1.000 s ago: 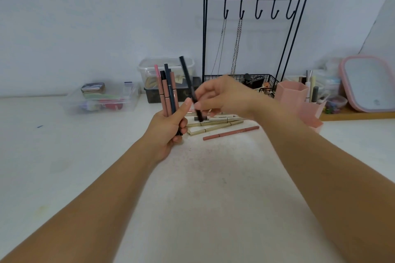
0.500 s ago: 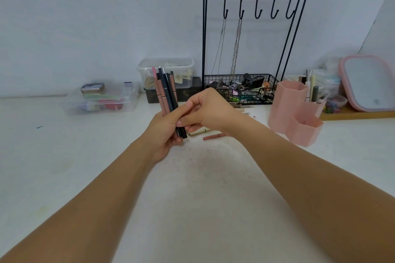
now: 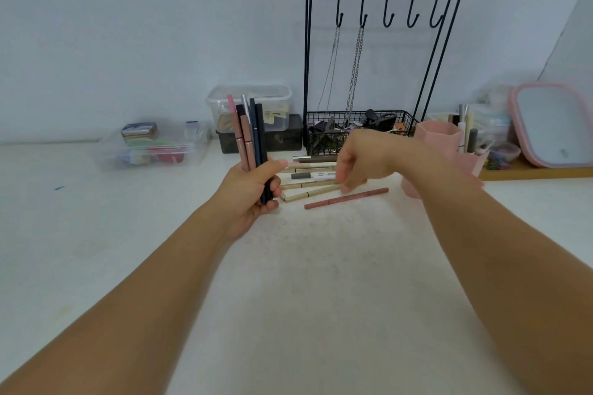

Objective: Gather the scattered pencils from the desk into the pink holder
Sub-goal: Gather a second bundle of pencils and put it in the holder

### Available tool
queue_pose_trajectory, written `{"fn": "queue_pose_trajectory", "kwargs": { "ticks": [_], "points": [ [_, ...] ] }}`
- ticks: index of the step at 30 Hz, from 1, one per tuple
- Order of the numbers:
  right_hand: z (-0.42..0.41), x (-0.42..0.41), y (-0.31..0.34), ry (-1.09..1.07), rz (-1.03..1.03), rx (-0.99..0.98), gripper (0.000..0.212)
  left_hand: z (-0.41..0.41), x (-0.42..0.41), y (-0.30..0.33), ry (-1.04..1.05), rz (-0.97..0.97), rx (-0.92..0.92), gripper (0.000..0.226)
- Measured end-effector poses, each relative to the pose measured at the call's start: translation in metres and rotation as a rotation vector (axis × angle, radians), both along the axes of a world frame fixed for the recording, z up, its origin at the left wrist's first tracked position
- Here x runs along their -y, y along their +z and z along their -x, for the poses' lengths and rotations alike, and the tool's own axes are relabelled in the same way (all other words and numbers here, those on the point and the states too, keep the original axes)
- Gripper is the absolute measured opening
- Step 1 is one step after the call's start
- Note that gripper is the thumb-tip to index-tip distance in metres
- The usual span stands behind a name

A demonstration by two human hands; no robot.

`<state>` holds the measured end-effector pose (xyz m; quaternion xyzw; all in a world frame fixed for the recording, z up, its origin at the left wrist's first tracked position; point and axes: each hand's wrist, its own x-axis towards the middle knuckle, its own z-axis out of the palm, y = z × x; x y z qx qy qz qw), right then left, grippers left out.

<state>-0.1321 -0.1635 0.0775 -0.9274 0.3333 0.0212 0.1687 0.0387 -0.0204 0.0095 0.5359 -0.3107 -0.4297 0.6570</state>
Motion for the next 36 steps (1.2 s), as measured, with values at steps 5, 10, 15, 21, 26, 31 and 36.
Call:
{"fn": "queue_pose_trajectory", "kwargs": {
  "ticks": [5, 10, 15, 21, 26, 31, 36],
  "points": [
    [-0.009, -0.004, -0.012, 0.021, -0.042, -0.056, 0.017, 0.006, 0.0, -0.002, -0.067, -0.036, 0.056, 0.017],
    [-0.01, -0.003, -0.015, 0.0, 0.001, 0.021, 0.01, 0.004, 0.001, -0.002, -0.043, -0.049, 0.058, 0.021],
    [-0.005, 0.027, -0.028, -0.176, 0.339, -0.032, 0.016, 0.004, 0.001, -0.004, -0.032, -0.054, 0.059, 0.02],
    [0.004, 0.034, -0.036, -0.214, 0.374, -0.204, 0.024, 0.004, 0.001, -0.003, -0.028, -0.043, 0.059, 0.018],
    [0.009, 0.031, -0.023, -0.17, 0.311, -0.209, 0.022, 0.002, 0.001, -0.004, -0.028, -0.022, 0.025, 0.017],
    [0.009, 0.008, 0.005, -0.162, -0.154, 0.231, 0.007, 0.005, 0.003, -0.005, -0.012, 0.029, -0.025, 0.017],
    [-0.017, -0.031, 0.002, 0.05, -0.622, 0.478, 0.01, 0.011, 0.002, -0.001, 0.009, 0.115, -0.06, 0.023]
  ]
}}
